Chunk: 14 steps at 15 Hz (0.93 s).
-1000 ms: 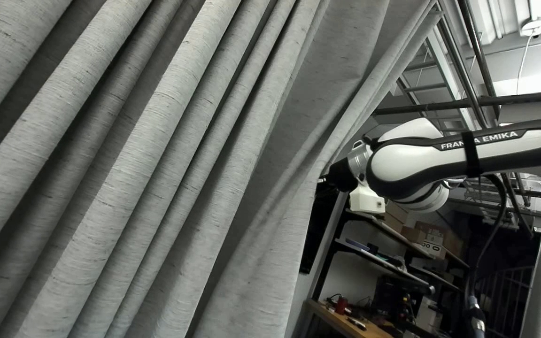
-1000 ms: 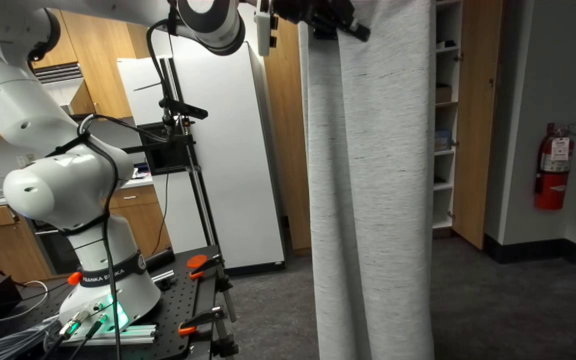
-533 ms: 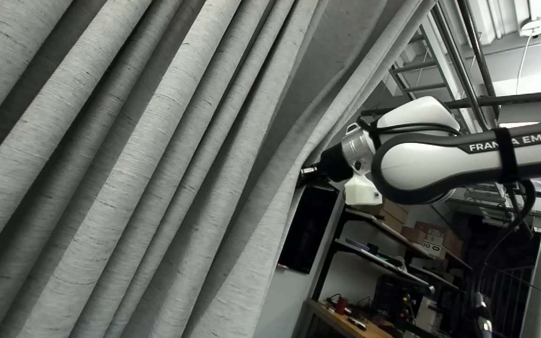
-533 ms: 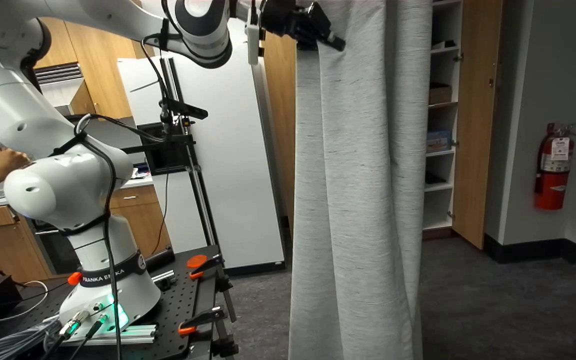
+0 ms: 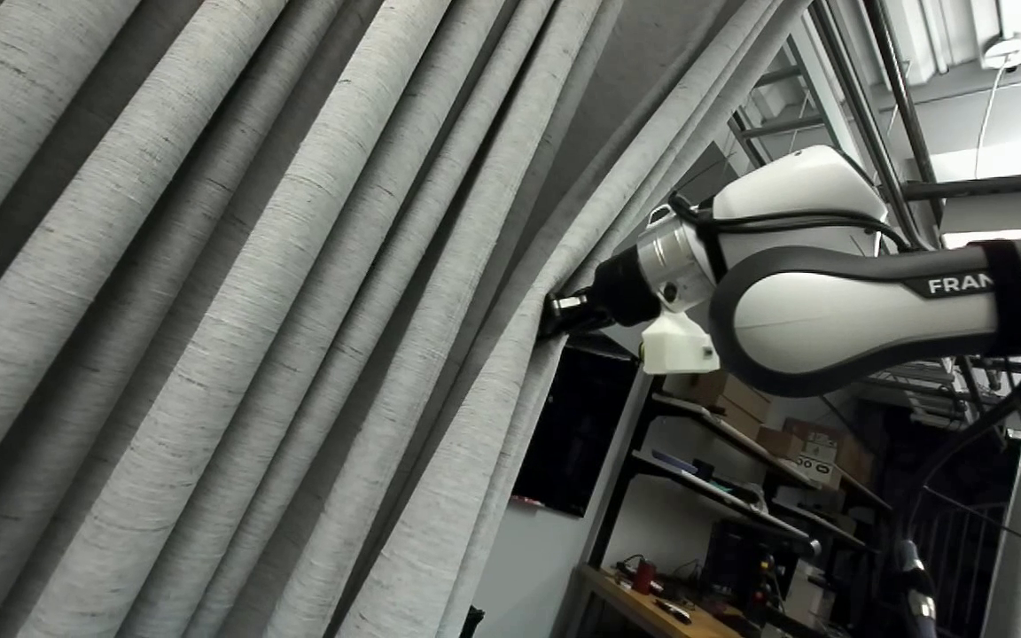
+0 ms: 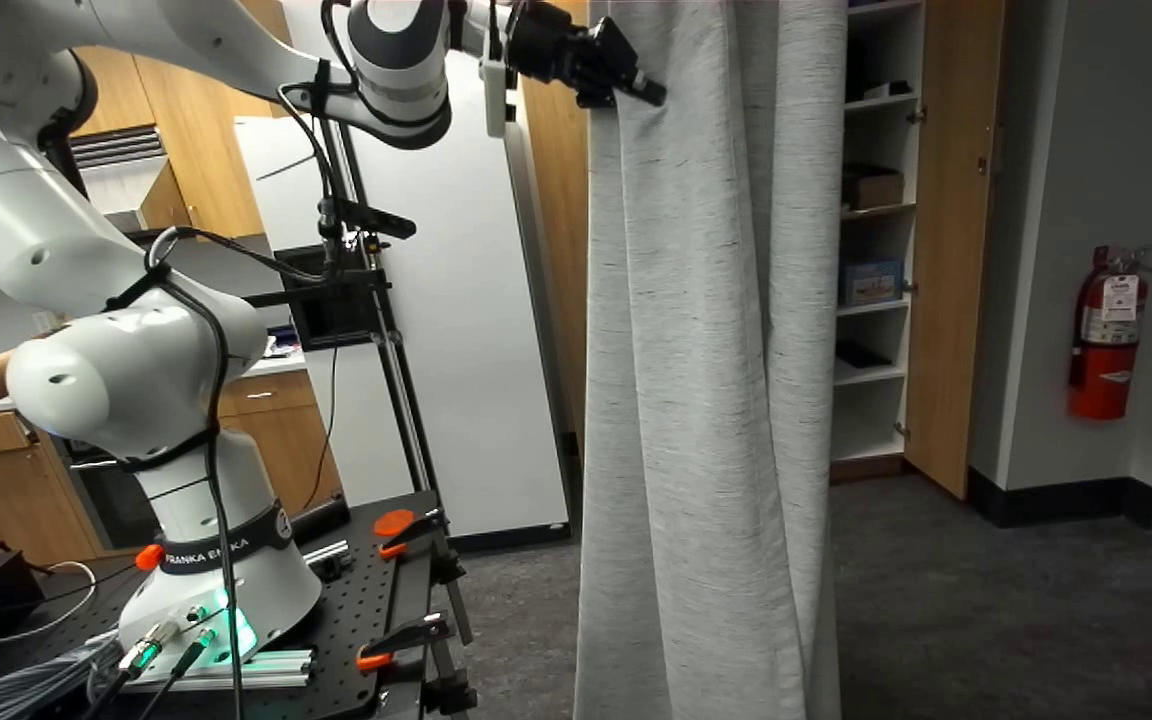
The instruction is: Open the curtain
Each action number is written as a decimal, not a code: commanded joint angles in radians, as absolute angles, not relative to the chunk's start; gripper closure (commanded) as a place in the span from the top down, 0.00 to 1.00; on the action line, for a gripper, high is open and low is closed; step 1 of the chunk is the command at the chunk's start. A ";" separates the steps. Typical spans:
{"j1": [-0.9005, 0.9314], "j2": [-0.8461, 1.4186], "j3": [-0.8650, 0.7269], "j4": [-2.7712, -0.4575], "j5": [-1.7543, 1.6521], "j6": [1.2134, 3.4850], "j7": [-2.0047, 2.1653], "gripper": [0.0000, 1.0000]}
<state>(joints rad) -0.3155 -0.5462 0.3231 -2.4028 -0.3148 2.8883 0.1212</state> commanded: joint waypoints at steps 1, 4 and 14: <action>-0.326 -0.516 0.453 -2.415 -0.351 2.763 0.258 0.00; -0.280 -0.496 0.484 -2.360 -0.348 2.698 0.294 0.00; -0.177 -0.470 0.607 -2.273 -0.383 2.616 0.339 0.00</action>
